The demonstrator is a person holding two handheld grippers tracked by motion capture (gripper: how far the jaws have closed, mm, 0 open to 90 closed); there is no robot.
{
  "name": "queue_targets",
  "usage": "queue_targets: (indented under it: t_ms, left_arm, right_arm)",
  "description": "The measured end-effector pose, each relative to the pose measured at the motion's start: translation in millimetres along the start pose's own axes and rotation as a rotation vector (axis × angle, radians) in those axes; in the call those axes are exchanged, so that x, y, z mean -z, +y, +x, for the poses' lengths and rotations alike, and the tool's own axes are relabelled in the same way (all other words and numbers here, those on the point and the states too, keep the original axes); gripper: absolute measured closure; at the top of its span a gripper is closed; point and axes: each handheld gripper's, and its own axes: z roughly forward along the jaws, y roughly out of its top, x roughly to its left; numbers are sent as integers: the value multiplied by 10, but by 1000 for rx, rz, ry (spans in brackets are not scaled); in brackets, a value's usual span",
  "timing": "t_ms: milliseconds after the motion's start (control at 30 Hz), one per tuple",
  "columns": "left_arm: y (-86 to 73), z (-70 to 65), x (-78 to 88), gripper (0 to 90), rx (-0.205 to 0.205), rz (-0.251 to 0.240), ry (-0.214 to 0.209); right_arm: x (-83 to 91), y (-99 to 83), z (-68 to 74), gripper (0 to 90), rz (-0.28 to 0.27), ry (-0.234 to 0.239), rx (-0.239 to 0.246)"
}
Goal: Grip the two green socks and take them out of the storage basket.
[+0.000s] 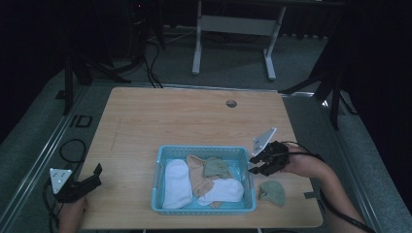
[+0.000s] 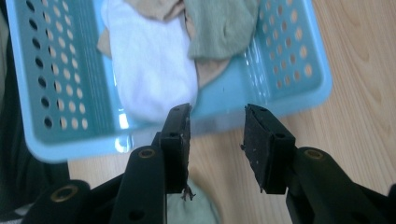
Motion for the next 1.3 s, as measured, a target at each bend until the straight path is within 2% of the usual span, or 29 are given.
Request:
queue_targets:
  t_ms: [300,767,1067,1300]
  left_arm:
    - [0,1,0,7,2,-2,-3]
    - [-1,0,2,7,0,-3,-7]
    - [-2,0,4,7,-2,-4,-9]
    - [-2,3,6,7,1,-4,-10]
  right_arm:
    - [-236,272,-11,613,27,34,55]
    - [-606,596,-19,619,52,79,104]
    - [-869,735,4,622,99,106,126]
    - [-1046,755,-3,633,135,109,131]
